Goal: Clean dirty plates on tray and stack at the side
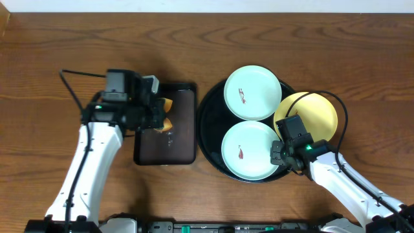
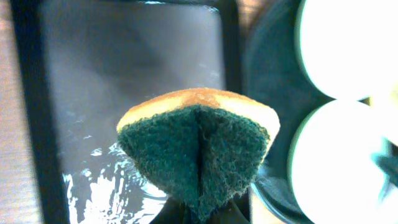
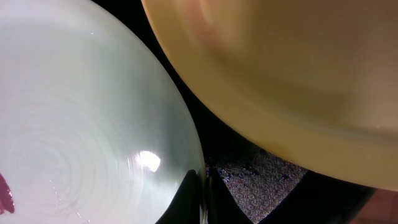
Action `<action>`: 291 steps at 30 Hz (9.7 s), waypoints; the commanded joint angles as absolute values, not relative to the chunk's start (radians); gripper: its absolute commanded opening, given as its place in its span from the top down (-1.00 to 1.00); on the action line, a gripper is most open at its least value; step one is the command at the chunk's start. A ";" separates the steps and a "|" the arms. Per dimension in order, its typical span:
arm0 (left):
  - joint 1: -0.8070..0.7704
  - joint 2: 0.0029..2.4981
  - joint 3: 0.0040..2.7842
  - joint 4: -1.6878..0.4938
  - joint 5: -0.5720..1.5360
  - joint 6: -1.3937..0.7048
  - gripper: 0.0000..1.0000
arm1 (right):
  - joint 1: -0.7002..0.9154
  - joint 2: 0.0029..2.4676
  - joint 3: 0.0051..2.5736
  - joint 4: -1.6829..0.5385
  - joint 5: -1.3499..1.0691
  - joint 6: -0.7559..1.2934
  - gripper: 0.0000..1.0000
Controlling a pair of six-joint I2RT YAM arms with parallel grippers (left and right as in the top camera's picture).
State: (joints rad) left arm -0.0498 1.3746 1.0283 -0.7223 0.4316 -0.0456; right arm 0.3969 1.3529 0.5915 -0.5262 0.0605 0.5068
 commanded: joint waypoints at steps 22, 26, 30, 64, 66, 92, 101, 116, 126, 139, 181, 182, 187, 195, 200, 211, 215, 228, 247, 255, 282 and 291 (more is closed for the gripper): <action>0.091 1.375 1.052 -0.767 1.103 0.397 0.85 | 0.406 1.360 0.582 -0.533 0.071 0.491 0.92; 0.094 1.375 1.052 -0.767 1.114 0.400 0.85 | 0.406 1.360 0.582 -0.534 0.071 0.491 0.92; 0.110 1.375 1.052 -0.768 1.092 0.399 0.85 | 0.406 1.360 0.582 -0.534 0.071 0.491 0.92; -0.160 1.728 1.000 -0.588 0.146 -0.201 0.46 | 0.406 1.360 0.582 -0.533 0.071 0.492 0.92; -0.160 1.728 0.999 -0.588 0.146 -0.201 0.38 | 0.406 1.360 0.582 -0.533 0.071 0.492 0.92; -0.119 1.219 1.021 -0.795 0.282 -0.192 0.85 | 0.406 1.360 0.582 -0.537 0.070 0.492 0.91; -0.110 1.215 1.063 -0.754 0.248 -0.182 0.85 | 0.406 1.360 0.582 -0.535 0.070 0.492 0.91; -0.432 1.164 1.049 -0.664 -0.315 -0.270 0.86 | 0.406 1.360 0.582 -0.530 0.070 0.492 0.89; -0.439 1.196 1.049 -0.682 -0.300 -0.317 0.86 | 0.406 1.360 0.582 -0.531 0.070 0.492 0.90; -0.256 1.496 1.365 -0.981 0.031 -0.274 0.86 | 0.406 1.360 0.582 -0.531 0.071 0.491 0.89; -0.853 1.652 1.146 -0.498 -0.008 -0.448 0.85 | 0.406 1.360 0.582 -0.532 0.070 0.481 0.90; -0.862 1.671 1.146 -0.485 -0.021 -0.447 0.86 | 0.406 1.360 0.582 -0.532 0.070 0.481 0.90; -0.874 1.747 1.146 -0.496 -0.004 -0.463 0.86 | 0.406 1.360 0.582 -0.535 0.070 0.481 0.90; -0.874 1.795 1.146 -0.521 -0.004 -0.504 0.85 | 0.406 1.360 0.582 -0.534 0.070 0.481 0.90; -0.874 1.829 1.142 -0.522 0.000 -0.519 0.85 | 0.406 1.360 0.582 -0.535 0.070 0.481 0.89; -0.874 1.865 1.126 -0.521 0.014 -0.569 0.85 | 0.406 1.360 0.582 -0.535 0.070 0.481 0.90; -0.874 1.884 1.116 -0.520 0.024 -0.597 0.85 | 0.406 1.360 0.582 -0.538 0.070 0.481 0.89; -0.874 1.889 1.116 -0.488 0.149 -0.605 0.85 | 0.406 1.360 0.582 -0.532 0.036 0.445 0.98; -0.817 1.876 1.137 -0.320 0.496 -0.614 0.85 | 0.406 1.360 0.582 -0.534 0.032 0.444 0.98; -0.625 1.719 1.166 -0.282 0.771 -0.604 0.85 | 0.406 1.360 0.582 -0.534 0.032 0.444 0.98; -0.264 1.500 1.137 -0.811 -0.030 -0.358 0.85 | 0.406 1.360 0.582 -0.530 0.018 0.444 0.98; -0.264 1.501 1.086 -0.806 -0.151 -0.432 0.85 | 0.406 1.360 0.581 -0.519 0.017 0.448 0.87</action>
State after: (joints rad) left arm -0.2653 1.4998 1.0897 -0.8062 -0.0937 -0.4107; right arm 0.3969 1.3529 0.5907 -0.5182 0.0383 0.4629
